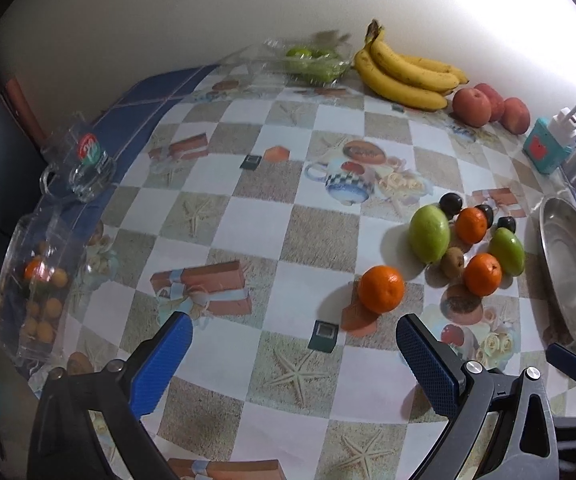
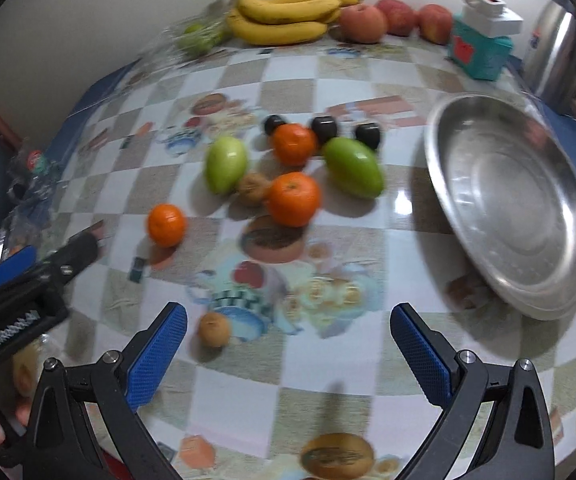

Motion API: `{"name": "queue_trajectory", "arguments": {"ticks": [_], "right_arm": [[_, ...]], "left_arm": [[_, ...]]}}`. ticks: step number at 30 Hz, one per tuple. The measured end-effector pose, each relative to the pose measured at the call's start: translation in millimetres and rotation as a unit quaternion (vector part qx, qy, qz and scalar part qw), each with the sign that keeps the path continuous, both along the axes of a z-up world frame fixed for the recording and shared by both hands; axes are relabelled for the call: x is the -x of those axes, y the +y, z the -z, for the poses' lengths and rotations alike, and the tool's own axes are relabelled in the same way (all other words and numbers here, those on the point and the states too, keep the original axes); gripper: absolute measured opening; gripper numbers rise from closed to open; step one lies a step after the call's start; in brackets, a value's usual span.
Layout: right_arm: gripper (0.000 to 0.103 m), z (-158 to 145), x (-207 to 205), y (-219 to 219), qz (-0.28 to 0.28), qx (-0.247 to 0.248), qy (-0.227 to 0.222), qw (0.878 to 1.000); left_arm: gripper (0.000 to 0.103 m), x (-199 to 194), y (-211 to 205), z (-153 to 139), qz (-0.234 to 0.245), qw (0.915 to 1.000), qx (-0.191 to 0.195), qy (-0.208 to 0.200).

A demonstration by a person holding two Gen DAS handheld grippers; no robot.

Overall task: Organize fruits
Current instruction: 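Move the right tool to the small brown kiwi and close on it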

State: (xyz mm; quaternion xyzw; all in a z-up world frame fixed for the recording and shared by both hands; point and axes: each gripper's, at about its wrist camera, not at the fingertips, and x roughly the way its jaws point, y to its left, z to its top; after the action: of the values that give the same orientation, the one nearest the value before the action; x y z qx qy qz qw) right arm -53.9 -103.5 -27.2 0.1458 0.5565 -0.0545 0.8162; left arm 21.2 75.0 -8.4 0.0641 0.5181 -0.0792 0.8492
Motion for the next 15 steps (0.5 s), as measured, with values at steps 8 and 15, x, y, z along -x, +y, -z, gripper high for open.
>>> {"name": "queue_trajectory", "arguments": {"ticks": [8, 15], "right_arm": [[0.101, 12, -13, 27, -0.023, 0.005, 0.035, 0.999], [0.09, 19, -17, 38, -0.034, 0.007, 0.057, 0.998]], "left_arm": [[0.102, -4, 14, 13, -0.014, 0.9992, 0.003, 0.036], [0.102, -4, 18, 20, -0.017, 0.9986, 0.007, 0.049]]}}
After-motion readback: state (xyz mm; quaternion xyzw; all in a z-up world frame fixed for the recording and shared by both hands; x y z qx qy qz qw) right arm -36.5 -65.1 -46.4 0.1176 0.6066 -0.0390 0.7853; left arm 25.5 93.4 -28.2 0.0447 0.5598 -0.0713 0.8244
